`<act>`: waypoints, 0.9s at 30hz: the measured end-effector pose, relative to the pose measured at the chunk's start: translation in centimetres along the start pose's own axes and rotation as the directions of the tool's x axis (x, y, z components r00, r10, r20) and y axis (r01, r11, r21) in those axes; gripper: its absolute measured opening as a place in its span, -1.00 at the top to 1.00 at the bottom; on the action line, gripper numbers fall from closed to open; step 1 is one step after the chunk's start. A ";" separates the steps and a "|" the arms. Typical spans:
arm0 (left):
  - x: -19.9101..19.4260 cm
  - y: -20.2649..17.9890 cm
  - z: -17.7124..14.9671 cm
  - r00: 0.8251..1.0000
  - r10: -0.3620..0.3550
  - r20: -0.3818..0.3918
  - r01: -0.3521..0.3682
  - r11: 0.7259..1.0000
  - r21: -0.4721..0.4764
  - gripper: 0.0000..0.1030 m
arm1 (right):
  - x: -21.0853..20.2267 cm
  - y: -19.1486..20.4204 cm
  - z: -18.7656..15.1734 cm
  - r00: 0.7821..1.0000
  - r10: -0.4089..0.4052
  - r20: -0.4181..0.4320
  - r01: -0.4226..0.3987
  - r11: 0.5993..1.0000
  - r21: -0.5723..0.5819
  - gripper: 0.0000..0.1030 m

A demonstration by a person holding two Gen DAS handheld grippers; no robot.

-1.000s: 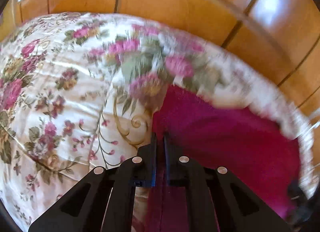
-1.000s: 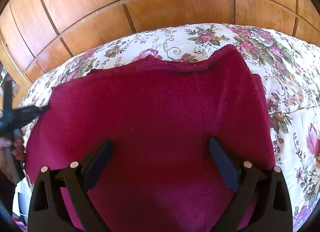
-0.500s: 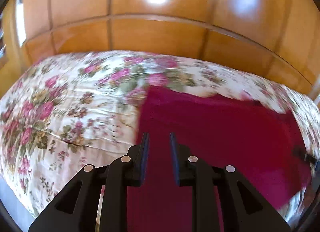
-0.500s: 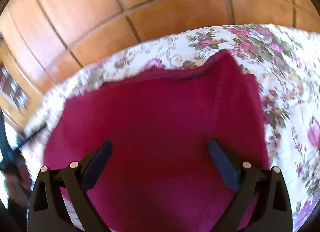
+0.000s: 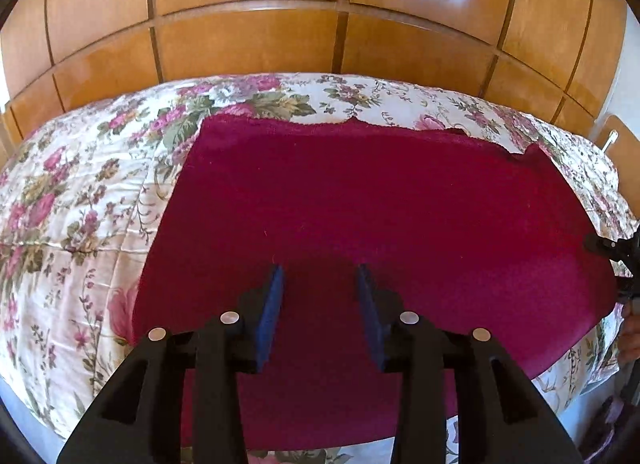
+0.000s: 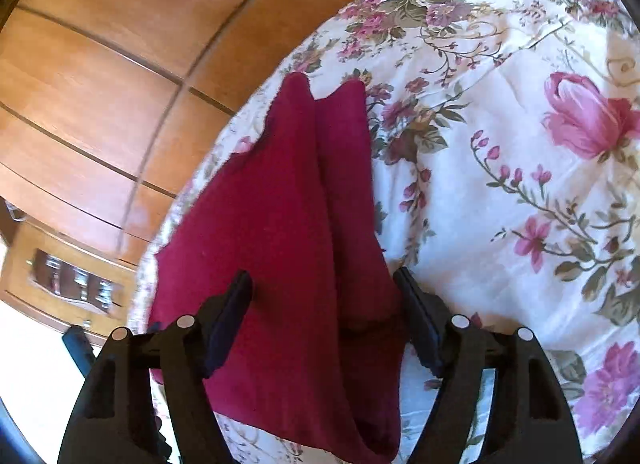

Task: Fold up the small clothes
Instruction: 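Grasp the sweater hem with the right gripper and lift it toward the collar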

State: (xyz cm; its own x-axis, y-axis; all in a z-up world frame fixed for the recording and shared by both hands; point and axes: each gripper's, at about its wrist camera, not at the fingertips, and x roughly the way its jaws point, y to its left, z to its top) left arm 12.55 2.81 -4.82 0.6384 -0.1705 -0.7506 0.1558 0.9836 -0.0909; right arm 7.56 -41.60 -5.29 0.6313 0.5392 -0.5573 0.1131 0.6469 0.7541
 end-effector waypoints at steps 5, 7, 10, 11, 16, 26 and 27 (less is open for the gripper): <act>0.0 0.2 -0.1 1.000 -0.010 -0.001 0.010 1.000 -0.013 0.28 | 0.3 0.4 0.1 0.997 0.058 -0.053 -0.060 0.998 -0.026 -0.36; 0.1 0.1 -0.3 1.000 -0.007 0.005 0.007 1.000 -0.016 0.28 | 0.5 0.7 0.0 0.997 0.050 -0.061 -0.053 0.998 -0.041 -0.18; 0.1 0.1 -0.3 1.000 -0.005 0.005 0.005 1.000 -0.018 0.28 | 1.1 1.1 -0.5 0.996 0.046 -0.070 -0.049 0.998 -0.042 0.17; 0.1 0.2 -0.3 1.000 -0.007 0.004 0.007 1.000 -0.021 0.28 | 1.3 1.4 -0.6 0.996 0.047 -0.071 -0.050 0.998 -0.048 0.19; 0.1 0.3 -0.3 1.000 -0.012 0.003 0.012 1.000 -0.028 0.28 | 1.7 2.1 -0.9 0.996 0.050 -0.076 -0.054 0.997 -0.061 0.37; 0.1 0.6 -0.2 1.000 -0.028 -0.002 0.028 0.999 -0.038 0.28 | 1.3 9.0 -0.7 0.992 0.117 -0.050 -0.124 0.979 -0.162 0.48; 0.1 0.7 -0.2 1.000 -0.031 -0.002 0.031 0.999 -0.040 0.28 | 1.3 9.7 -0.6 0.991 0.123 -0.050 -0.130 0.976 -0.173 0.48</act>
State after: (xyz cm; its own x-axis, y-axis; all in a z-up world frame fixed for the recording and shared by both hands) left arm 12.57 3.45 -5.09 0.6319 -0.2009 -0.7486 0.1453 0.9794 -0.1402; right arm 9.01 -34.30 1.05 0.6013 0.6409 -0.4772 -0.1041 0.6549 0.7485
